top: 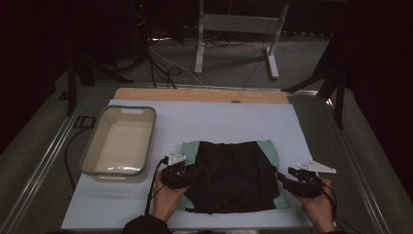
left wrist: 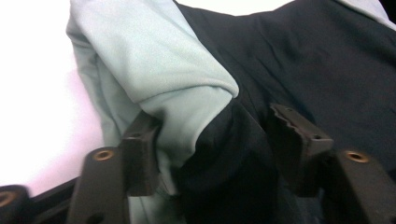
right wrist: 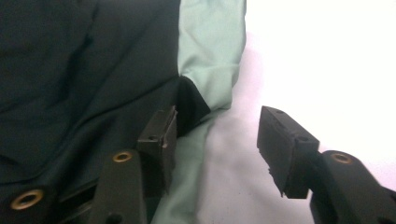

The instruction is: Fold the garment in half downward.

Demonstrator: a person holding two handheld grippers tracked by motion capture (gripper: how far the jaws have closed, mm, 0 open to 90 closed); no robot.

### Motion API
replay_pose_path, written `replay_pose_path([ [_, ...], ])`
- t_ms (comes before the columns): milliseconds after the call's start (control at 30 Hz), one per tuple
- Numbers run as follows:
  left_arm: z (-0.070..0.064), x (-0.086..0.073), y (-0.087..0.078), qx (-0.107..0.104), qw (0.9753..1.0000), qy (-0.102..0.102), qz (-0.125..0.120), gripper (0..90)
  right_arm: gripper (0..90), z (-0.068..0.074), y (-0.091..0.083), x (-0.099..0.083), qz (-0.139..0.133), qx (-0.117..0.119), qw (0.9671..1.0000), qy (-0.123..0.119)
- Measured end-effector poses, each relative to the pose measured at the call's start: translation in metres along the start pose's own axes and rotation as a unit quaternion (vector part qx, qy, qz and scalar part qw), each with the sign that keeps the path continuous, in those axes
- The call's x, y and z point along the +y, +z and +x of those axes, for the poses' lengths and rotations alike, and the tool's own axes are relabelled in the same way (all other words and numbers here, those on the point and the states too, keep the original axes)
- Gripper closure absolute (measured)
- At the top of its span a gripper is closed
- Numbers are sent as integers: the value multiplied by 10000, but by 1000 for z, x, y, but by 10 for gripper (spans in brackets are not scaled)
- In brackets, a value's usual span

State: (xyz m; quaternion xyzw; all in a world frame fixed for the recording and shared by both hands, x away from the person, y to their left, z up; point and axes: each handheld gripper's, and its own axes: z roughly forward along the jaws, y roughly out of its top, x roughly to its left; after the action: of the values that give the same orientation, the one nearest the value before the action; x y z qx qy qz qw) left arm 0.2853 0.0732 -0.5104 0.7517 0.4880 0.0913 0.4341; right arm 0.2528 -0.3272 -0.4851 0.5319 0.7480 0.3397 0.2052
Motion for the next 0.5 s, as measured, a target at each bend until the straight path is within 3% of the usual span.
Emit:
replay_pose_path([
  [500,2,2,2,-91,9999,9,47,470,528,10,37,2,825,-63,9965,77],
])
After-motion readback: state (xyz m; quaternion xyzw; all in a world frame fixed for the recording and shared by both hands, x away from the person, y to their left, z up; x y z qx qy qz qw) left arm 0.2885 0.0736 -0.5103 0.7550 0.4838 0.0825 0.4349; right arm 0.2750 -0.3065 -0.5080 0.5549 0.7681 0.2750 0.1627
